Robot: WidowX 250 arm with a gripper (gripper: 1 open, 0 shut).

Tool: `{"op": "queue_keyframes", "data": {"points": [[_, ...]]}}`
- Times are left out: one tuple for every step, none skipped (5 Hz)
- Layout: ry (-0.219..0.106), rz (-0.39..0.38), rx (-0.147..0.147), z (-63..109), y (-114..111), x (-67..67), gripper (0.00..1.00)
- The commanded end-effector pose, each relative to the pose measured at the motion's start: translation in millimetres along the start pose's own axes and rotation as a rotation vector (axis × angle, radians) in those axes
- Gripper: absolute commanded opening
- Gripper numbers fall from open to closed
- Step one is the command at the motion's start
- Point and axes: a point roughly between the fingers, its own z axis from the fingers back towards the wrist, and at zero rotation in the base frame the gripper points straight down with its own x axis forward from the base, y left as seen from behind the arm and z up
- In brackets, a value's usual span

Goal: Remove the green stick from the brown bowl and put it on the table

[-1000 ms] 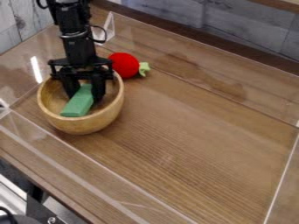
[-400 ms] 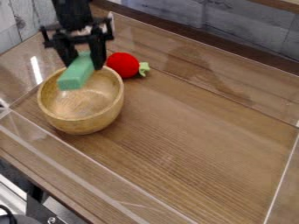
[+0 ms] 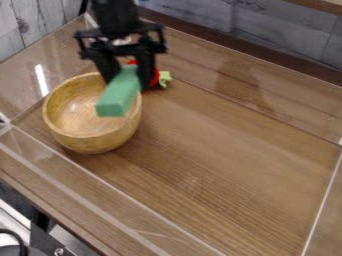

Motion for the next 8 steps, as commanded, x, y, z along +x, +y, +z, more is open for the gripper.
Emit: {"op": "queue_keyframes", "data": {"points": [[-0.040, -0.041, 0.014, -11.5, -20.4, -10.5, 0.00], [-0.036, -0.085, 0.027, -37.6, -32.4, -21.6, 0.00], [-0.033, -0.123, 0.038, -57.3, -34.4, -30.6, 0.00], [-0.032, -0.155, 0.049, -71.8, -33.3, -34.5, 0.00], [-0.034, -0.175, 0.062, -74.0, -27.0, -41.2, 0.00], [-0.035, -0.191, 0.070, -73.8, -21.2, -44.9, 0.00], [-0.042, -0.160, 0.076, -85.7, -9.5, -46.3, 0.00], [-0.054, -0.134, 0.082, -96.4, -0.3, -46.7, 0.00]]}}
